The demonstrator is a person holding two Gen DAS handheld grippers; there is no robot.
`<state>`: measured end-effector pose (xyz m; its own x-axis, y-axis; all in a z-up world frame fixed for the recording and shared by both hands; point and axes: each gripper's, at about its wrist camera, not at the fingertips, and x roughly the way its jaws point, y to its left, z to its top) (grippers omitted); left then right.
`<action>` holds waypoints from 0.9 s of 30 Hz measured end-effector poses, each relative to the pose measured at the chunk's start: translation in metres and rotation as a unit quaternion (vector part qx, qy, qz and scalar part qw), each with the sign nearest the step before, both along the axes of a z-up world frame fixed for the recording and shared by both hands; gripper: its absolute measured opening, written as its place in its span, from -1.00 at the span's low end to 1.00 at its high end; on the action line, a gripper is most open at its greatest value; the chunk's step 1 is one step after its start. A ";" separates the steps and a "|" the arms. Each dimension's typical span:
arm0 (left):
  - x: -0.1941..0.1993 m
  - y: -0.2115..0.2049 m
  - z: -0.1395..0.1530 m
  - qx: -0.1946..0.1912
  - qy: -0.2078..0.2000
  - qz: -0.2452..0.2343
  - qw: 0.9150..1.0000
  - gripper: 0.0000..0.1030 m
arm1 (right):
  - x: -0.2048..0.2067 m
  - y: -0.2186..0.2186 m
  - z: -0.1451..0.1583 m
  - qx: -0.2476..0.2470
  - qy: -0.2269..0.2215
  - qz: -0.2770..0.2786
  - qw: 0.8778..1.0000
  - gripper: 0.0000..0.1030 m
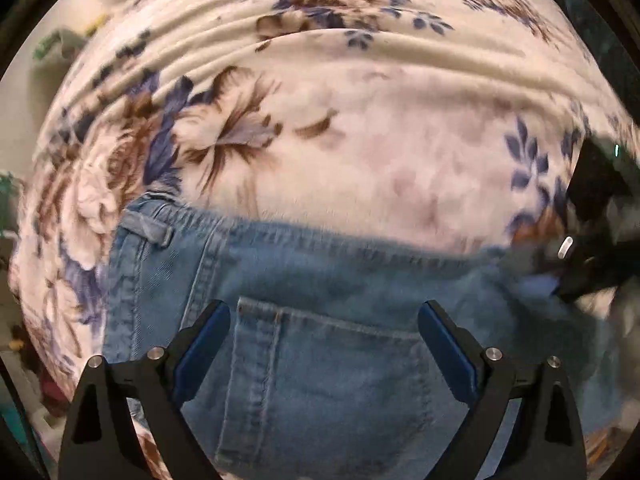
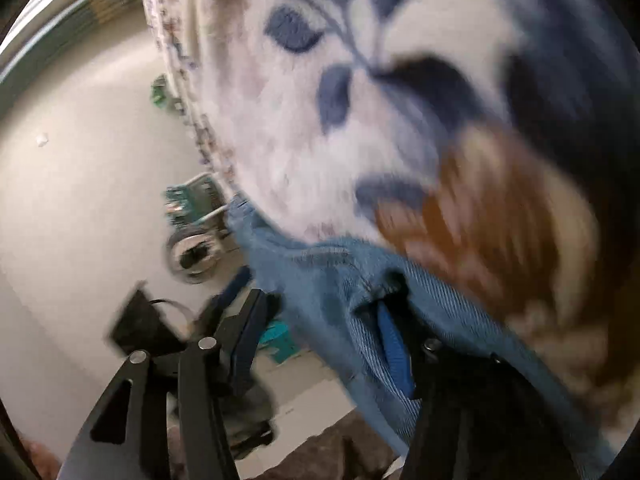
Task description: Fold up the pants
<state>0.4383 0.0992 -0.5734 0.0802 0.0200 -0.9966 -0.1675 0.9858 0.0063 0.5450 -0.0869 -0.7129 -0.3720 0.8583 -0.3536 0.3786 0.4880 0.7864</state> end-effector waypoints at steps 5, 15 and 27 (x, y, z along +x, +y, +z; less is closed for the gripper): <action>0.022 0.020 -0.006 -0.110 0.041 0.077 0.990 0.88 | -0.014 0.009 0.020 -0.054 -0.042 0.034 0.997 -0.80; 0.031 0.003 -0.024 -0.179 0.127 0.161 0.962 0.80 | -0.061 -0.005 0.068 -0.006 -0.086 0.019 0.996 -0.86; 0.009 -0.001 -0.021 -0.106 0.088 0.127 0.982 -0.14 | -0.048 -0.018 0.042 -0.023 -0.057 0.031 0.998 -0.37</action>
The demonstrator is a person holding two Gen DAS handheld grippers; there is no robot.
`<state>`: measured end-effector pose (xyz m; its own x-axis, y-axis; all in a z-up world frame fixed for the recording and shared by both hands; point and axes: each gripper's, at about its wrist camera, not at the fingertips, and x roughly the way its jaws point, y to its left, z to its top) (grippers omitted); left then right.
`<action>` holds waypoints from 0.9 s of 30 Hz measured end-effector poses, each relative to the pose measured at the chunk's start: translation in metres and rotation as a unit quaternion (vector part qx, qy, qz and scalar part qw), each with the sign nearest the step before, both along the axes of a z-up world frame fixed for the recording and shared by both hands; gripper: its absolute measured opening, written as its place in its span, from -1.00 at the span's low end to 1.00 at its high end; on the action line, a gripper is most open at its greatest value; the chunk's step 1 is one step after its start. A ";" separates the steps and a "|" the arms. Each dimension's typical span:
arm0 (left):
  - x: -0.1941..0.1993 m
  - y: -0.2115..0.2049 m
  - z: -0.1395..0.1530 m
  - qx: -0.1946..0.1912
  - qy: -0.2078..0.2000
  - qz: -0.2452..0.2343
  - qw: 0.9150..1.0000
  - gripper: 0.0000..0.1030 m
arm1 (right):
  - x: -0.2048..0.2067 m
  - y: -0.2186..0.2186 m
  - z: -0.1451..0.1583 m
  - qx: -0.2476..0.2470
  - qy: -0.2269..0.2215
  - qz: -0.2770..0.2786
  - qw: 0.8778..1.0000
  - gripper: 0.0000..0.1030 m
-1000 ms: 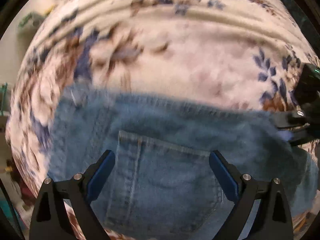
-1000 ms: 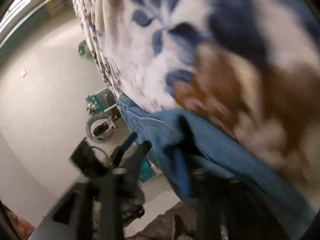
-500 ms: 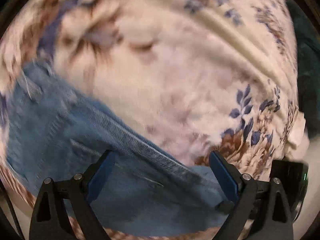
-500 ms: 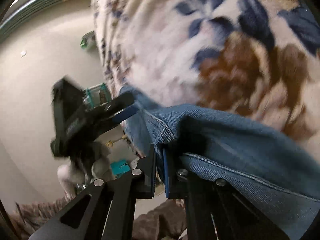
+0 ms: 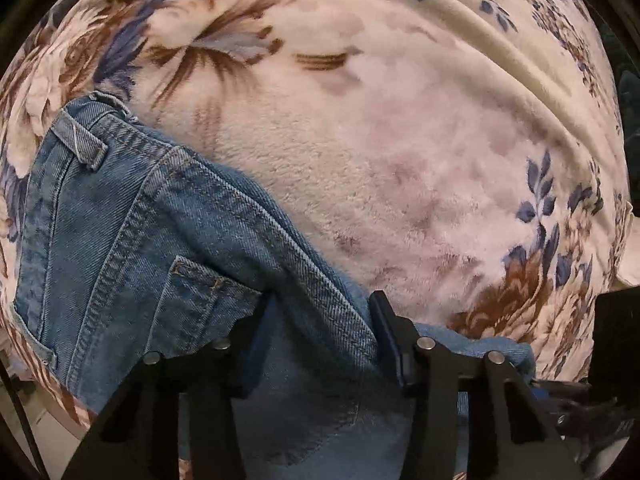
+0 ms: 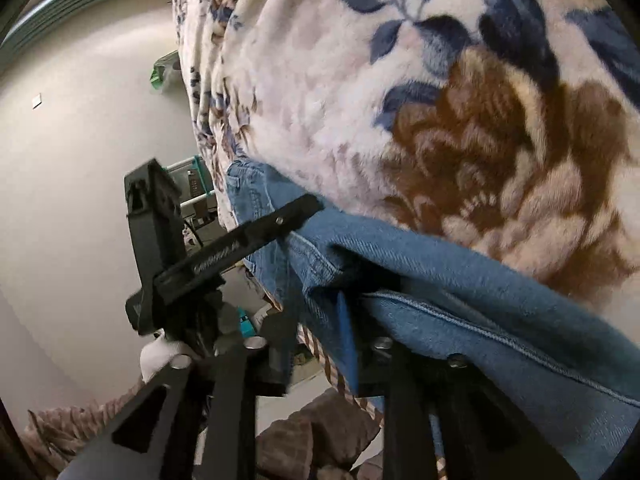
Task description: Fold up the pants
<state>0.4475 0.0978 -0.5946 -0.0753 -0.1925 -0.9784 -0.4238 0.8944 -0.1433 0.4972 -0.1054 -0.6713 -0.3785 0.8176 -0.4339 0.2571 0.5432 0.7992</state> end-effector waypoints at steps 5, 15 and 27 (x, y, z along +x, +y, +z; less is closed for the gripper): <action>-0.007 0.015 0.004 -0.004 -0.004 0.000 1.000 -0.15 | 0.012 0.007 -0.015 0.004 0.019 0.022 1.000 0.09; -0.014 0.022 0.006 -0.013 -0.012 0.015 1.000 -0.15 | 0.014 0.034 -0.026 0.040 0.039 0.123 0.991 -0.23; -0.035 0.040 0.015 -0.038 -0.037 0.023 0.998 -0.43 | 0.037 0.033 -0.042 0.010 0.035 0.083 0.996 -0.11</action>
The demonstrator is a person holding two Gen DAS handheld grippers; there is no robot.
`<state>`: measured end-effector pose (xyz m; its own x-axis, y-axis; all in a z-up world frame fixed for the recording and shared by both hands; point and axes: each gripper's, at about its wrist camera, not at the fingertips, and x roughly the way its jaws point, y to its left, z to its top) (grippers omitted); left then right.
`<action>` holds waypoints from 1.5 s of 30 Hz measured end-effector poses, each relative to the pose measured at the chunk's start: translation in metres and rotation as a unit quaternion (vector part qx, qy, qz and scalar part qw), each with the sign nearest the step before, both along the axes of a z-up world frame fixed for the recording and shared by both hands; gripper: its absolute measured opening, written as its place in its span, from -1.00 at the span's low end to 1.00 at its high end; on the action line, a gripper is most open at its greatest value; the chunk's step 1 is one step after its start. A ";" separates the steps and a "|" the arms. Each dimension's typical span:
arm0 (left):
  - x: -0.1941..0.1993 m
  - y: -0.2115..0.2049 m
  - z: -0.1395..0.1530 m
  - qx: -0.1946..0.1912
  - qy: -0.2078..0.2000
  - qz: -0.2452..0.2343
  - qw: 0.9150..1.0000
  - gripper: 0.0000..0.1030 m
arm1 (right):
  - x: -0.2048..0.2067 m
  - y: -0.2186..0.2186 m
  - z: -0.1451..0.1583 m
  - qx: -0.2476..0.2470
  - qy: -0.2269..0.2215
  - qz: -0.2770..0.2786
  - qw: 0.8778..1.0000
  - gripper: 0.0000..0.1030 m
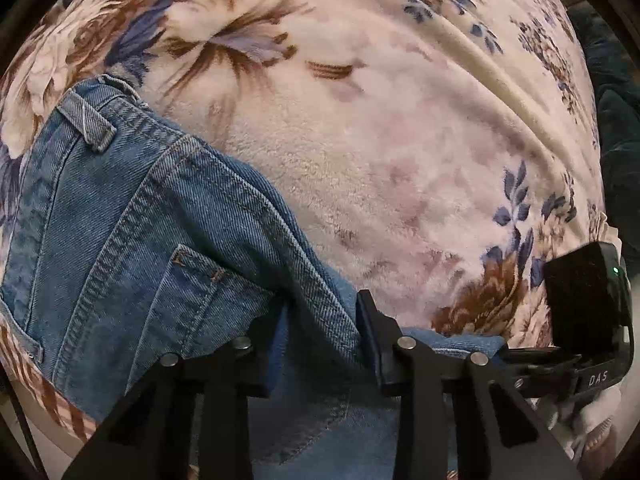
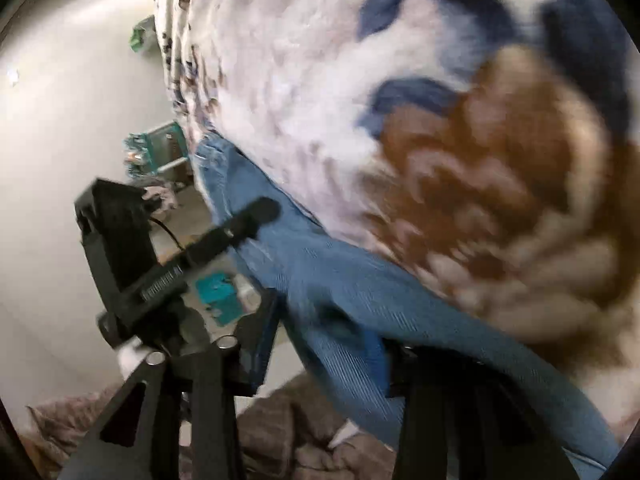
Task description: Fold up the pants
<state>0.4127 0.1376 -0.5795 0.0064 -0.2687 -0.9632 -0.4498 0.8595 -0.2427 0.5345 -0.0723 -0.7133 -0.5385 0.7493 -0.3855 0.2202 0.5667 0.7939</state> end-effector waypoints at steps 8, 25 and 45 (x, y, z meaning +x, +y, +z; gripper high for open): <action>0.001 0.001 0.003 -0.001 0.003 0.003 1.000 -0.43 | -0.009 0.044 -0.009 -0.031 -0.009 0.090 0.995 0.09; 0.022 0.000 0.034 -0.001 -0.046 -0.017 0.999 -0.11 | 0.023 0.014 -0.005 -0.043 -0.007 -0.044 0.998 -0.51; 0.039 -0.033 -0.013 0.066 -0.031 -0.126 0.989 0.08 | 0.001 -0.057 0.084 -0.331 -0.226 0.065 0.914 0.10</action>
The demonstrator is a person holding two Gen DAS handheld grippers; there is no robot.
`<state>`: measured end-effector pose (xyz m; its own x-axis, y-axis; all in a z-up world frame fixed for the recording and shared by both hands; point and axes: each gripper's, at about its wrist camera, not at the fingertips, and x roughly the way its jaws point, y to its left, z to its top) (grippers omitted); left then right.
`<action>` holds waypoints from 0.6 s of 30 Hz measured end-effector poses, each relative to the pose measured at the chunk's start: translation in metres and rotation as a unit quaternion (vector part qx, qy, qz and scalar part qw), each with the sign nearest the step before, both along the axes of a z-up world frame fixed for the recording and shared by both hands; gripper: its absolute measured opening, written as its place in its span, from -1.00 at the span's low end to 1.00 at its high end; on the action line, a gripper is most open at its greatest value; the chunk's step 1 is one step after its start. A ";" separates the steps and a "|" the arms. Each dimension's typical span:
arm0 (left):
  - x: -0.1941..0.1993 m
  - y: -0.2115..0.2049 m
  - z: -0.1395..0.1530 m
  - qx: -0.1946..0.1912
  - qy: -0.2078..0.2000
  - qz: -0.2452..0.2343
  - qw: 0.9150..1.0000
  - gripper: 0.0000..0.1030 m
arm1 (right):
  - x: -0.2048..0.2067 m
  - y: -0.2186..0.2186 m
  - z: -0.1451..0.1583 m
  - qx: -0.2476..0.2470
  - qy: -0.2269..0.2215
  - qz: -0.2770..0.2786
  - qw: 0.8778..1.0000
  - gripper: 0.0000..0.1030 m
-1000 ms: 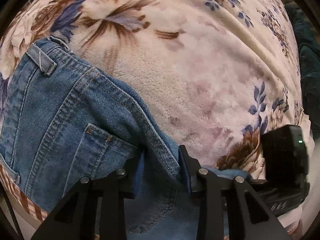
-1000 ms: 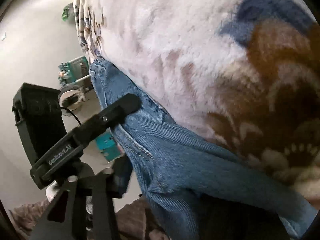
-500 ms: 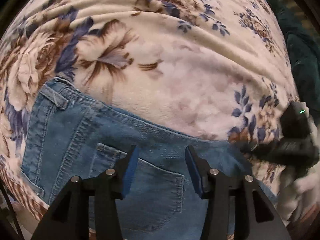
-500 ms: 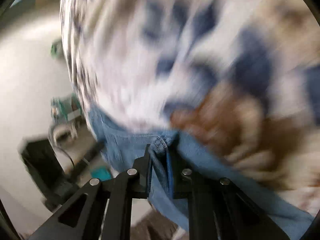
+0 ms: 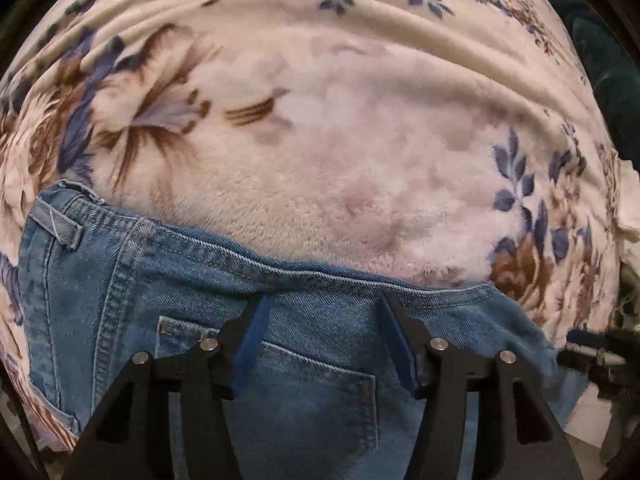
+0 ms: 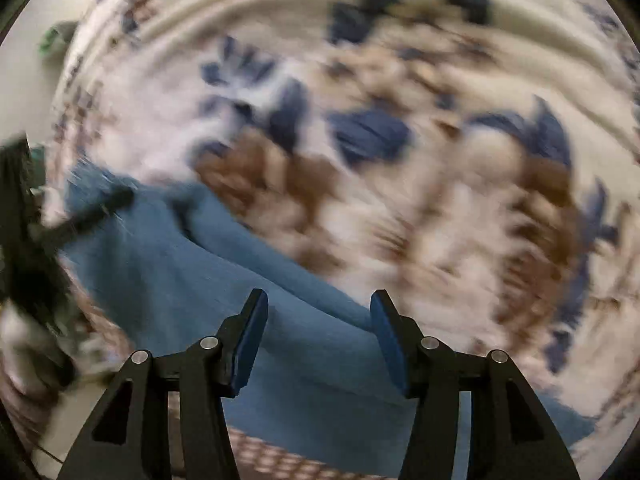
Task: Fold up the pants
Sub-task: 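Open both tools and smooth the folded jeans flat on the bed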
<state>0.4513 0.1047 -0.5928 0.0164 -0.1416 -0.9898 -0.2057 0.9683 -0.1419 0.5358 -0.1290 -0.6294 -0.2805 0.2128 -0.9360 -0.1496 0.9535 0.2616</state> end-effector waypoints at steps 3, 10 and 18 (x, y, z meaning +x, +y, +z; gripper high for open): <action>0.000 -0.008 0.002 0.013 -0.006 -0.013 1.000 0.13 | -0.022 -0.017 -0.010 0.012 0.029 -0.002 0.999 0.07; -0.004 -0.017 0.022 0.016 -0.026 -0.008 1.000 0.13 | -0.035 -0.051 -0.014 -0.019 -0.018 -0.067 0.997 -0.94; 0.002 -0.075 0.019 -0.025 -0.028 -0.057 0.998 0.13 | -0.047 -0.081 -0.034 -0.015 -0.016 -0.199 0.980 -0.95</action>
